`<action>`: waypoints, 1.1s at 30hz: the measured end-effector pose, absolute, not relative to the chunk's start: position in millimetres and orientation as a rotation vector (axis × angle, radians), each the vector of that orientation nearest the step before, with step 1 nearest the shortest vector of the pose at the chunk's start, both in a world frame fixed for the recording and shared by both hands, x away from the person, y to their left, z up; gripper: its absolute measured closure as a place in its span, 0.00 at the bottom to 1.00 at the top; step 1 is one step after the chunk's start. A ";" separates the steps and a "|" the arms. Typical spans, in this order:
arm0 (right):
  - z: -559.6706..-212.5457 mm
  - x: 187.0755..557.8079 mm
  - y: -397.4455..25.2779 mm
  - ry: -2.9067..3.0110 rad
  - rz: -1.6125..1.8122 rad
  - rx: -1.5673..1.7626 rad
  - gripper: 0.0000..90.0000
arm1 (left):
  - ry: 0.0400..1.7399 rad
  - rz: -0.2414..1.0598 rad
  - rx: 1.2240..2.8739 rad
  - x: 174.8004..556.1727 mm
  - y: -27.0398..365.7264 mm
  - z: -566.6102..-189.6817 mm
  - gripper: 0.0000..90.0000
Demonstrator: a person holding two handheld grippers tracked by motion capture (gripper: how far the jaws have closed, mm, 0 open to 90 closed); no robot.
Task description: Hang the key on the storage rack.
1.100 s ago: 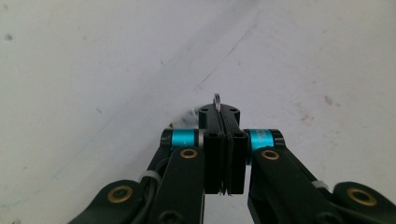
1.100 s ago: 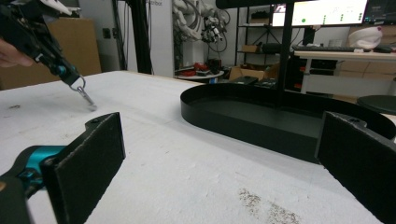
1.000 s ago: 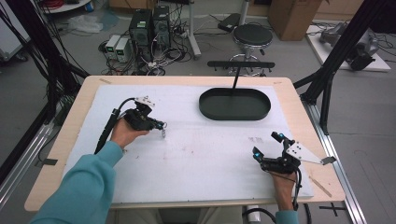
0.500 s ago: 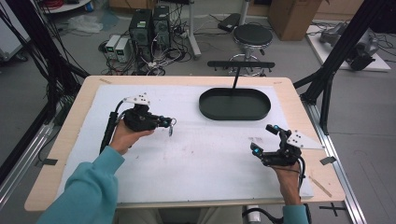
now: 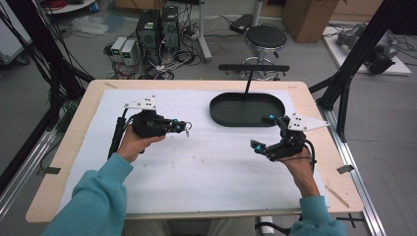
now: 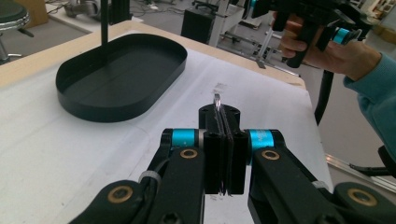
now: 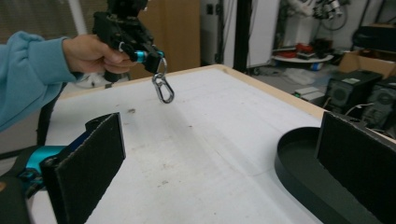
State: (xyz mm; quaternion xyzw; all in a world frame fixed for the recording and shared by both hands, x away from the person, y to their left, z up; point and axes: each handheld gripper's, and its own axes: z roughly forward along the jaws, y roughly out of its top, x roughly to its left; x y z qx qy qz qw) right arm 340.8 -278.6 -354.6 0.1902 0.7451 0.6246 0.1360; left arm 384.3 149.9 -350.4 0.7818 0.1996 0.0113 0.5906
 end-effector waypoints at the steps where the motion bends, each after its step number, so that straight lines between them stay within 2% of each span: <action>1: -351.5 342.5 -276.2 2.171 1.802 0.539 0.01 | 0.461 0.020 1.820 384.3 149.0 -349.9 0.98; 16: -314.1 371.5 -240.7 2.326 1.831 0.358 0.05 | 0.342 -0.010 1.804 382.6 124.5 -340.5 0.98; 33: -311.5 385.9 -204.2 2.479 1.782 0.214 0.09 | 0.245 -0.026 1.795 379.6 103.7 -328.9 0.98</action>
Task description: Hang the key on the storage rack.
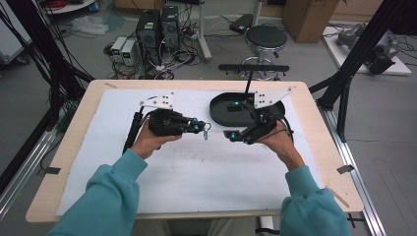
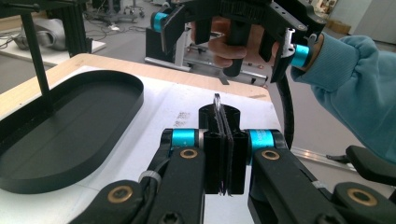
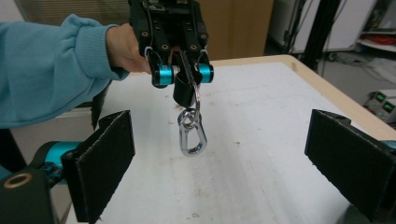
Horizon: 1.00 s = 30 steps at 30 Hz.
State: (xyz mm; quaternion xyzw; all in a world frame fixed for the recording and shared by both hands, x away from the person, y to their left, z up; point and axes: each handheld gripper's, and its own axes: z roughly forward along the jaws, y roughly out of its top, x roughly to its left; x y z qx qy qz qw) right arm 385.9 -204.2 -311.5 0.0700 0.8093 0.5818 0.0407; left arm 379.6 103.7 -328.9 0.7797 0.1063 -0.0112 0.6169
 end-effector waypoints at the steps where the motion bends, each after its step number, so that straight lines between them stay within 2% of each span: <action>1: -311.6 386.8 -201.9 2.487 1.782 0.204 0.15 | 0.242 -0.025 1.793 379.3 103.0 -328.9 0.98; 2: -311.8 387.3 -200.1 2.503 1.789 0.178 0.19 | 0.235 -0.026 1.793 379.4 102.9 -328.9 0.98; 7: -313.3 390.0 -188.4 2.544 1.792 0.145 0.20 | 0.231 -0.023 1.789 378.7 103.4 -328.2 0.98; 8: -313.5 391.5 -184.8 2.566 1.798 0.140 0.27 | 0.229 -0.026 1.788 378.5 103.5 -327.9 0.98; 14: -314.4 393.3 -176.6 2.593 1.815 0.091 0.34 | 0.217 -0.026 1.784 377.7 104.1 -327.2 0.98; 16: -315.4 394.1 -174.2 2.613 1.810 0.055 0.44 | 0.208 -0.028 1.783 377.8 104.1 -327.2 0.98; 19: -315.9 395.1 -172.8 2.607 1.817 0.043 0.47 | 0.206 -0.031 1.778 377.3 103.9 -327.2 0.98; 30: -316.2 396.1 -169.8 2.627 1.855 0.010 0.70 | 0.189 -0.026 1.776 376.7 105.6 -326.0 0.98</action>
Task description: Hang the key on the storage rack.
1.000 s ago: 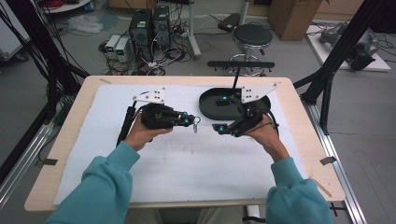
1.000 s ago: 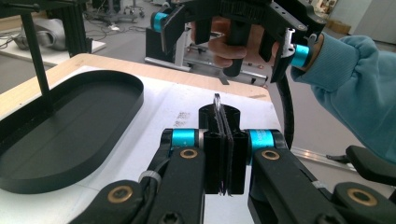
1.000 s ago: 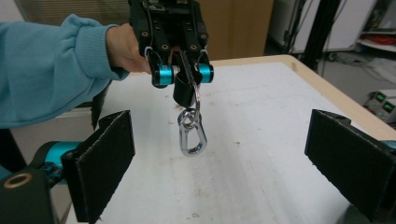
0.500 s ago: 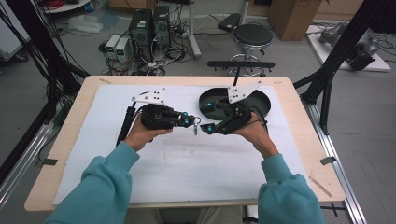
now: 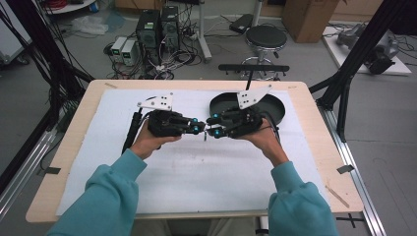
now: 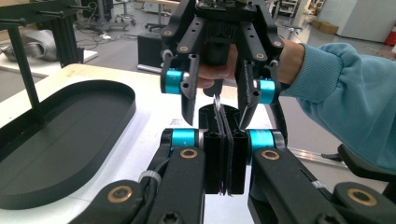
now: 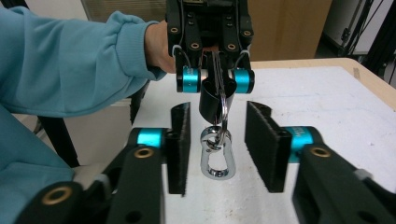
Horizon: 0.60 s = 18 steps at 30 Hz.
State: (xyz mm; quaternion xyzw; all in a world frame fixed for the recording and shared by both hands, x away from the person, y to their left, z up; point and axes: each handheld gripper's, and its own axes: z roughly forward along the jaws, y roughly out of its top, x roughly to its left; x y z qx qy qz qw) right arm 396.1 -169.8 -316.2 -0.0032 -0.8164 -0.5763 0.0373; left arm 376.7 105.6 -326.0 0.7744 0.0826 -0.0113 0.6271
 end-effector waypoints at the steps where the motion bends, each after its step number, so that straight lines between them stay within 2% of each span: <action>1: -316.4 396.7 -169.5 -2.509 -1.775 0.005 0.72 | 0.188 -0.026 1.775 376.5 105.7 -325.8 0.98; 9: -316.3 396.8 -169.1 -2.500 -1.765 0.016 0.81 | 0.183 -0.023 1.775 376.6 107.1 -325.6 0.98; 18: -315.5 396.2 -170.8 -2.494 -1.767 0.017 0.87 | 0.180 -0.022 1.776 376.1 106.1 -325.7 0.98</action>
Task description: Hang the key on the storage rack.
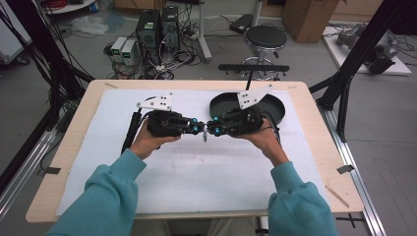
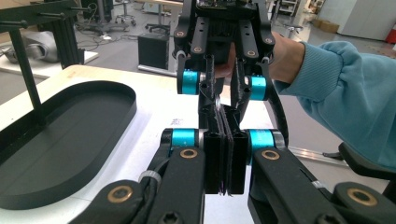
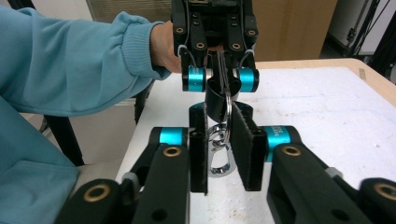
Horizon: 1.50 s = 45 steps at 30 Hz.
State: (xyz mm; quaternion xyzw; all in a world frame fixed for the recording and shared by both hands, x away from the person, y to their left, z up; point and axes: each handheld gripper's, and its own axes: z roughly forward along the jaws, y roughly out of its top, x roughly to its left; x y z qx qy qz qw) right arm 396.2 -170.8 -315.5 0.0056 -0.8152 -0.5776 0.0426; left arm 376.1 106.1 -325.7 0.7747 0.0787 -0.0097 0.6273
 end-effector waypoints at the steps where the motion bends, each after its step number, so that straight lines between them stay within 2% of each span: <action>1: -315.7 395.9 -170.6 -2.491 -1.769 0.011 0.88 | 0.181 -0.021 1.778 376.0 105.8 -325.8 0.98; 5: -316.3 396.9 -171.2 -2.492 -1.758 -0.025 0.97 | 0.174 -0.021 1.780 375.6 104.9 -326.0 0.98; 17: -315.9 396.4 -171.7 -2.499 -1.698 -0.079 0.99 | 0.196 -0.046 1.781 378.4 103.8 -329.1 0.96; 21: -315.2 396.7 -171.9 -2.528 -1.708 -0.069 0.99 | 0.209 -0.041 1.754 379.4 104.9 -329.4 0.79; 22: -315.1 396.1 -172.7 -2.537 -1.692 -0.083 0.99 | 0.209 -0.024 1.743 379.0 104.4 -329.6 0.71; 23: -315.0 396.9 -173.0 -2.546 -1.706 -0.084 0.99 | 0.196 -0.003 1.724 379.4 103.6 -330.7 0.61; 25: -314.4 397.1 -174.3 -2.543 -1.713 -0.091 0.99 | 0.210 0.042 1.720 378.3 103.1 -332.1 0.35; 26: -314.0 397.2 -175.0 -2.546 -1.722 -0.101 0.99 | 0.217 0.058 1.724 377.9 103.0 -332.7 0.18; 29: -313.1 397.2 -177.7 -2.551 -1.726 -0.118 0.99 | 0.230 0.083 1.713 377.5 108.0 -337.2 0.02; 34: -311.0 397.3 -184.3 -2.561 -1.720 -0.178 0.99 | 0.265 0.155 1.753 373.7 123.9 -341.4 0.02; 45: -305.6 404.1 -212.5 -2.593 -1.772 -0.298 0.99 | 0.426 0.320 1.712 350.0 183.0 -356.6 0.02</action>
